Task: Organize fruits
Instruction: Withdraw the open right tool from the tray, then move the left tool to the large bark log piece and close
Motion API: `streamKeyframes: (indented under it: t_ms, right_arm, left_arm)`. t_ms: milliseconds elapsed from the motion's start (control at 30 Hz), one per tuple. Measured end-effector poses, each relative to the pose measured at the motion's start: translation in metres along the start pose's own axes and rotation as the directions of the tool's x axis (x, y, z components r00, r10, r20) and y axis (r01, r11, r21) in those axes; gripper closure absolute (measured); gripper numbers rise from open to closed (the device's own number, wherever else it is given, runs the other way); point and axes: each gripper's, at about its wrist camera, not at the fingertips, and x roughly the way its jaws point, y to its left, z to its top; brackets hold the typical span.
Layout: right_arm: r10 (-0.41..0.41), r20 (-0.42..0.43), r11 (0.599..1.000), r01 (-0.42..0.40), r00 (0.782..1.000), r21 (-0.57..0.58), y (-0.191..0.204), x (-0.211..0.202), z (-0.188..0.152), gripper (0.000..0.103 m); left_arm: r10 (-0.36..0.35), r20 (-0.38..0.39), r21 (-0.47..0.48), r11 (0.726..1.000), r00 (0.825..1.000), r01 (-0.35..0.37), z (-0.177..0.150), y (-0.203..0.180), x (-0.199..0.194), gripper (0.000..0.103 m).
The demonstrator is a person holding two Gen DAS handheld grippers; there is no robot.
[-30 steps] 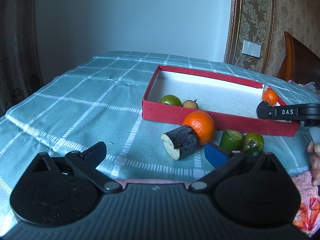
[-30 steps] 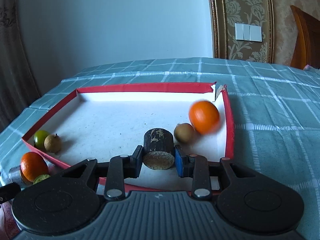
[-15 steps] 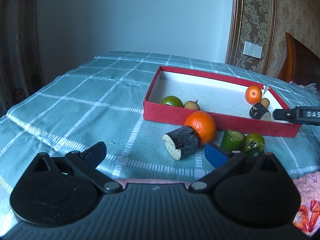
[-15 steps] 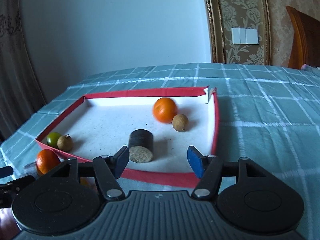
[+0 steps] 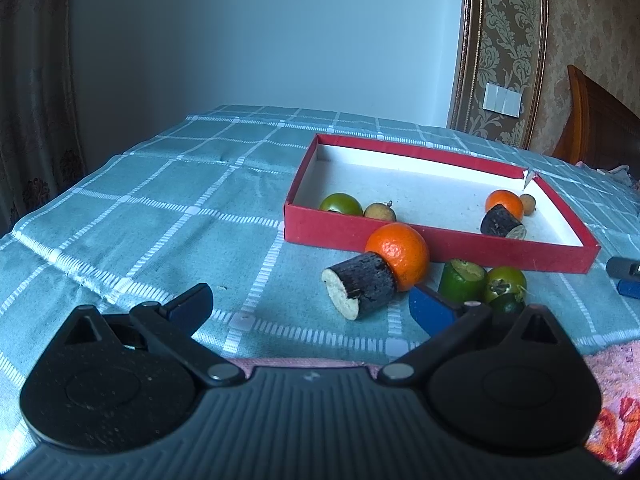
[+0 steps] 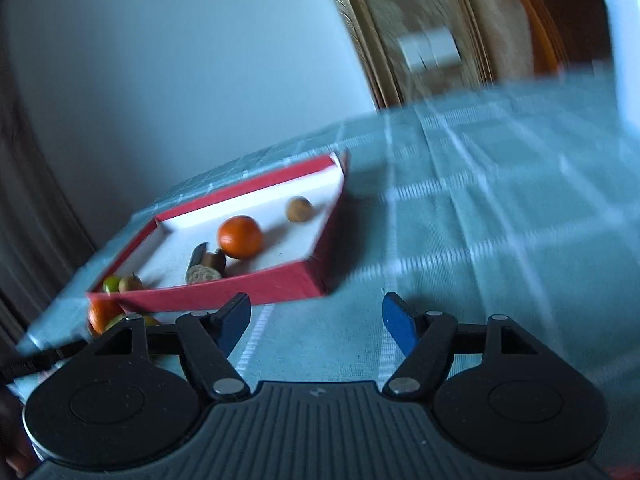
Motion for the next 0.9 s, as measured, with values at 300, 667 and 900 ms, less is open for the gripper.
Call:
streamKeyframes:
  t_ms: [300,667,900]
  right_arm:
    - [0.028,0.020,0.998,-0.029,0.999,0.052,-0.008,-0.003,-0.002,0.030]
    - [0.047,0.009,0.997,-0.048,0.999,0.058,-0.010,-0.003,-0.001,0.024]
    - [0.053,0.006,0.997,-0.053,0.999,0.056,-0.010,-0.002,-0.002,0.022]
  left_arm:
    - [-0.035,0.007,0.026,0.999,0.999,0.034,-0.001,-0.003,-0.003,0.000]
    - [-0.073,0.035,0.016,0.997,0.997,0.073,-0.001,-0.001,-0.006,0.000]
    - [-0.049,0.021,0.089,0.995,0.999,0.047,0.000,-0.014,-0.001,0.004]
